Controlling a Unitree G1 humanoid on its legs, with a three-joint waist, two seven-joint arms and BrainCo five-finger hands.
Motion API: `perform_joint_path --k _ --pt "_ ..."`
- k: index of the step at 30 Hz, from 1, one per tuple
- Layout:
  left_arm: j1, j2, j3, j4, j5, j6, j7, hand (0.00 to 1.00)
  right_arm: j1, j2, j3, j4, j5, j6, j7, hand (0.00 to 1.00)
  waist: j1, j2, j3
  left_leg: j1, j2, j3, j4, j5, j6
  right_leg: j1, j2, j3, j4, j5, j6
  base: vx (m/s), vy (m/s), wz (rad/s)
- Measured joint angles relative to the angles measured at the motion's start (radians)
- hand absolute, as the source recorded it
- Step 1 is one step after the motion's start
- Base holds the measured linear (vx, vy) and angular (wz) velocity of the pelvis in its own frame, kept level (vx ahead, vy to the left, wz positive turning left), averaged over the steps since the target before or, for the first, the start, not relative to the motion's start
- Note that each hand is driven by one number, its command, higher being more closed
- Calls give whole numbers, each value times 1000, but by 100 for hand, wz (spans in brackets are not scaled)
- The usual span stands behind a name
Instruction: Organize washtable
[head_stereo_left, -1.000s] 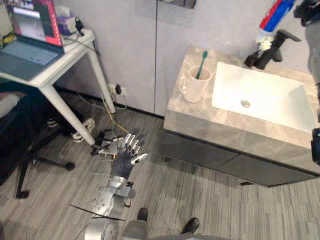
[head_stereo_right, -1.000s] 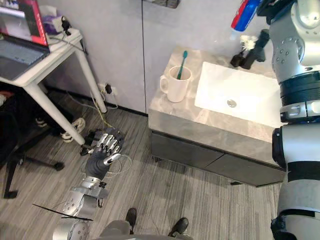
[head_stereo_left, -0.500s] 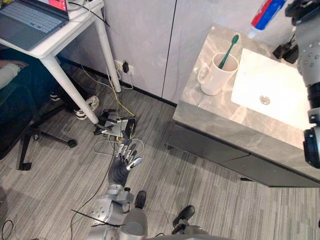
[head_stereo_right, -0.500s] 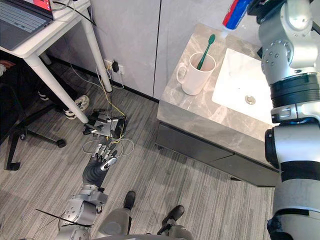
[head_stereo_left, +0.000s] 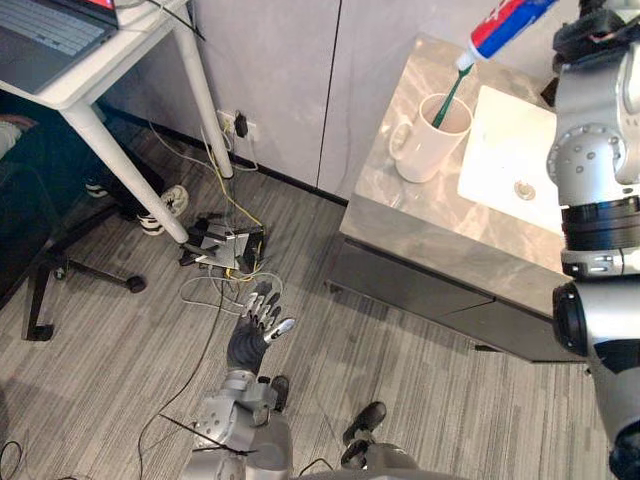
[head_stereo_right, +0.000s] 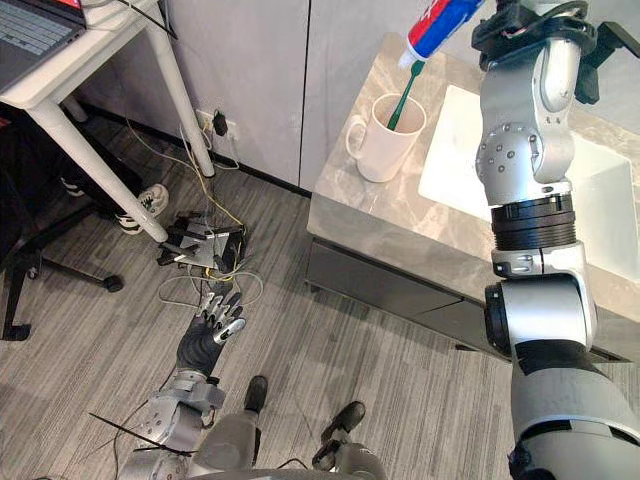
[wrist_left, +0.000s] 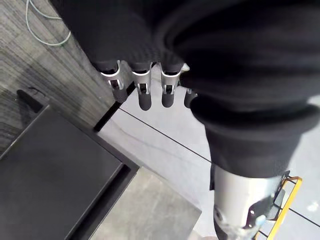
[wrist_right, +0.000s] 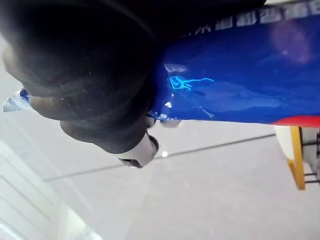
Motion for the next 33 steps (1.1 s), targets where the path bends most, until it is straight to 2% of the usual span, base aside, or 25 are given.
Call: perform_joint_path --k 6,29,33 --pt "-5 1 -6 8 0 0 0 0 31 1 0 -65 -14 -2 -5 100 0 0 0 -2 0 -1 0 0 0 -2 0 0 0 0 0 5 4 0" --pt "-4 20 -6 43 1 0 -2 0 82 -13 1 -27 -87 10 2 100 -2 -8 0 -29 -1 -7 4 1 0 -24 0 -4 0 1 0 0 0 0" --pt "-4 21 -4 43 1 -1 -1 0 108 -13 1 -27 -97 12 2 100 -2 -21 7 -32 -1 -8 5 1 0 -26 -1 -4 0 1 0 0 0 0"
